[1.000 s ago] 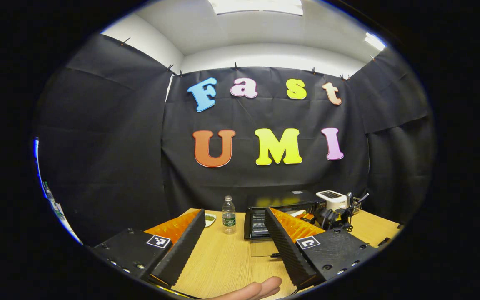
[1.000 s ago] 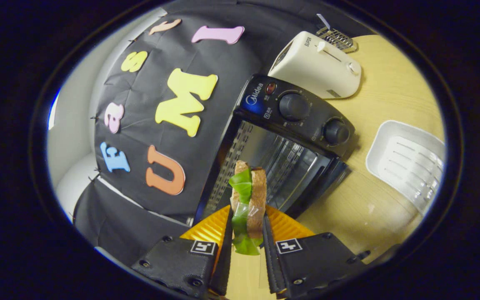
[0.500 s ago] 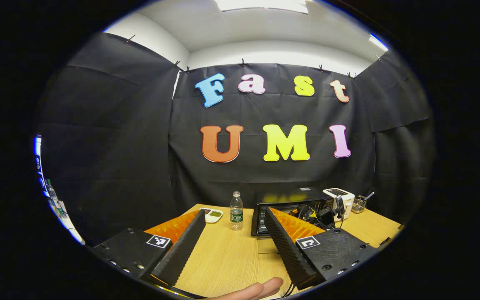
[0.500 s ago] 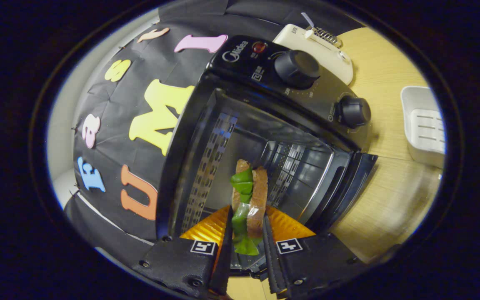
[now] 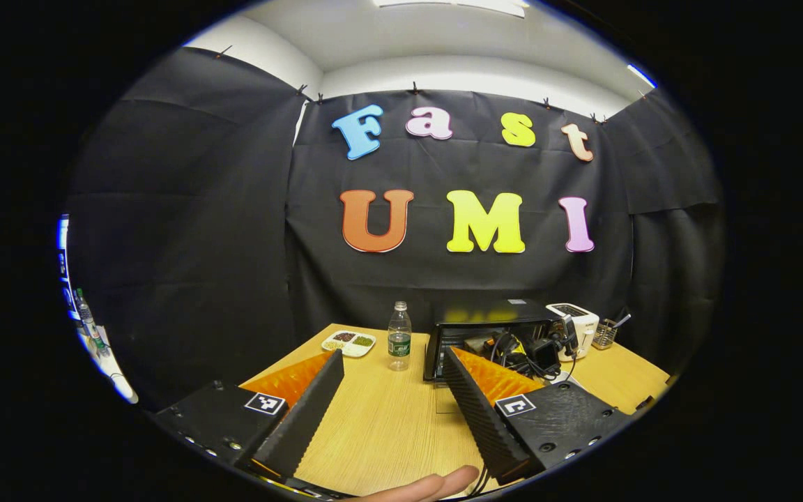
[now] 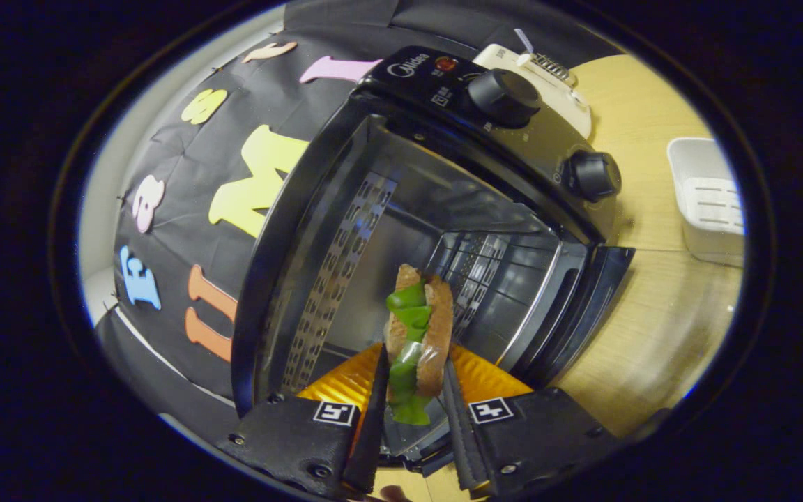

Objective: Open the electric oven with the left hand, put the food in, and close the electric oven.

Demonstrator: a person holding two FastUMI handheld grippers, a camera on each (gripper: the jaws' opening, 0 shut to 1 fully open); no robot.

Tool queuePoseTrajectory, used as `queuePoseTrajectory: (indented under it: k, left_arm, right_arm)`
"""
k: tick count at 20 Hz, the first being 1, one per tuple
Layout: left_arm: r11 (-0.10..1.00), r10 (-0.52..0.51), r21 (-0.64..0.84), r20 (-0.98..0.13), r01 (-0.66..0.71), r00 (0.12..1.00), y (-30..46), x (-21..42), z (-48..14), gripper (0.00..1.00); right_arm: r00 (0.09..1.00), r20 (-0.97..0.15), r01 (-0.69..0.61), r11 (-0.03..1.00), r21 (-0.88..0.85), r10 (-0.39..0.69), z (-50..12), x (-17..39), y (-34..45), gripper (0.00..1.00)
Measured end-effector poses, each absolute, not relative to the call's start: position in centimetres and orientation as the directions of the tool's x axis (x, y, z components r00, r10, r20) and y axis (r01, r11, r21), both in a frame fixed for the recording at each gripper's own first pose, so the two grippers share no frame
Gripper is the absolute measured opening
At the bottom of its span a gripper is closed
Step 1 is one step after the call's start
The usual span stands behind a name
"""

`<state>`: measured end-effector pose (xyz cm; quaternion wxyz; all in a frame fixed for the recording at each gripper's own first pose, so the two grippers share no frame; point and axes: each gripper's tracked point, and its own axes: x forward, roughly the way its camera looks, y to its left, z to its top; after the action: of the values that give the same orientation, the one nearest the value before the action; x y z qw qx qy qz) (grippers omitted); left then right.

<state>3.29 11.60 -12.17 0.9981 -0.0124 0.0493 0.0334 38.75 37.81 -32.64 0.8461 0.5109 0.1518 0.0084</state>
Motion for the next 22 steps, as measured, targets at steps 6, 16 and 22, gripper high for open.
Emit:
queuePoseTrajectory:
  k: [6,16,22]
  left_arm:
    - [0.998,0.062,-0.011,-0.105,-0.064,0.993,11.3,3.0,-12.1,0.94]
    - [0.998,0.057,-0.033,-0.118,-0.061,0.991,10.6,2.5,-12.8,0.94]
    - [0.995,0.081,-0.048,-0.121,-0.088,0.989,11.1,1.6,-12.8,0.94]
  right_arm:
    - [0.953,-0.277,0.118,0.687,0.717,0.126,-32.3,38.5,38.2,0.58]
    - [0.856,-0.427,-0.030,0.851,0.524,0.293,-33.3,37.4,41.7,0.98]
    - [0.782,-0.583,-0.116,0.970,0.211,0.221,-34.7,35.4,41.2,1.00]
